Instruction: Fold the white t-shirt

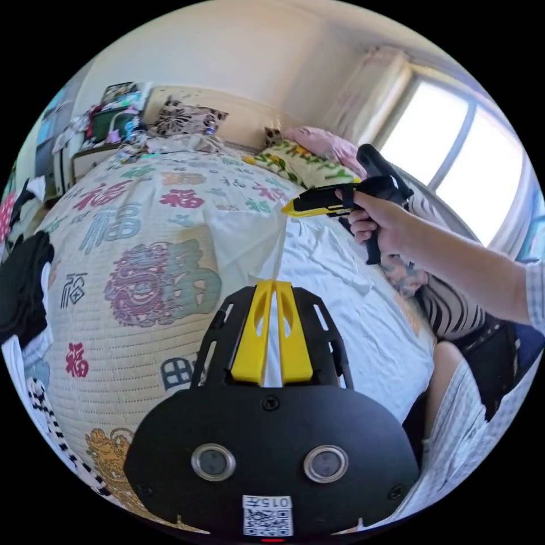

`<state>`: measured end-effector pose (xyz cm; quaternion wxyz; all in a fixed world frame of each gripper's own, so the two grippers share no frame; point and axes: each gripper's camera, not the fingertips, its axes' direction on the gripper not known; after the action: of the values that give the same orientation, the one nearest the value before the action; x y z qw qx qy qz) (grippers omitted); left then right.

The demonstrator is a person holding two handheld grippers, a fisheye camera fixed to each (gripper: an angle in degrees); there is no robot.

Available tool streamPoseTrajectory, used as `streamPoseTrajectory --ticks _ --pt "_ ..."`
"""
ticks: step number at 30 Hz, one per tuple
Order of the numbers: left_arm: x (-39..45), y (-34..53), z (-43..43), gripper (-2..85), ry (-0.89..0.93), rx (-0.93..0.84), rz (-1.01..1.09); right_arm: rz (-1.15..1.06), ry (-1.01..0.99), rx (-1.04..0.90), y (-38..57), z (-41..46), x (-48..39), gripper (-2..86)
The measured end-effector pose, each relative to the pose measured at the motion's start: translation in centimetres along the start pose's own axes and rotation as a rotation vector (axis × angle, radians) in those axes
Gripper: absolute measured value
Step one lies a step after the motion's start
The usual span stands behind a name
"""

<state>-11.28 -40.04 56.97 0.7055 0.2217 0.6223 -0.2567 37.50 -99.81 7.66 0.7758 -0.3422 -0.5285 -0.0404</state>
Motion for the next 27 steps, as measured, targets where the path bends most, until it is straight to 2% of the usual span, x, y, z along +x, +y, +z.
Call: streamPoseTrajectory --ticks 3,5,8,12,16,20,25,27 --pt "4.1 0.1 4.5 1.0 -0.057 -0.154 0.120 0.112 0.029 -0.056 3.0 0.1 4.9 0.1" --pt "6.4 0.2 6.8 2.8 -0.028 -0.270 0.181 0.193 0.095 -0.075 4.4 -0.3 7.1 0.3" --pt "8.1 -0.3 6.2 3.8 0.006 -0.241 0.198 0.183 0.092 -0.027 5.7 -2.2 9.0 0.6" --pt "7.6 -2.4 5.6 4.8 -0.074 -0.126 0.110 0.068 0.039 0.041 5.7 -3.5 8.8 0.5" --pt "7.4 -4.0 10.3 4.2 -0.002 -0.245 0.069 -0.020 0.049 -0.022 5.0 -1.8 7.8 0.1" --pt "10.0 -2.8 13.3 -0.1 -0.019 -0.316 0.153 0.017 0.067 -0.119 5.2 0.3 9.7 -0.7" --pt "10.9 -2.7 14.3 1.1 -0.001 -0.315 0.171 0.068 -0.074 -0.062 6.6 -1.1 12.9 -0.4" --pt "10.9 -3.7 14.1 3.7 0.033 -0.311 0.177 0.012 -0.092 0.010 7.5 -3.3 14.0 0.1"
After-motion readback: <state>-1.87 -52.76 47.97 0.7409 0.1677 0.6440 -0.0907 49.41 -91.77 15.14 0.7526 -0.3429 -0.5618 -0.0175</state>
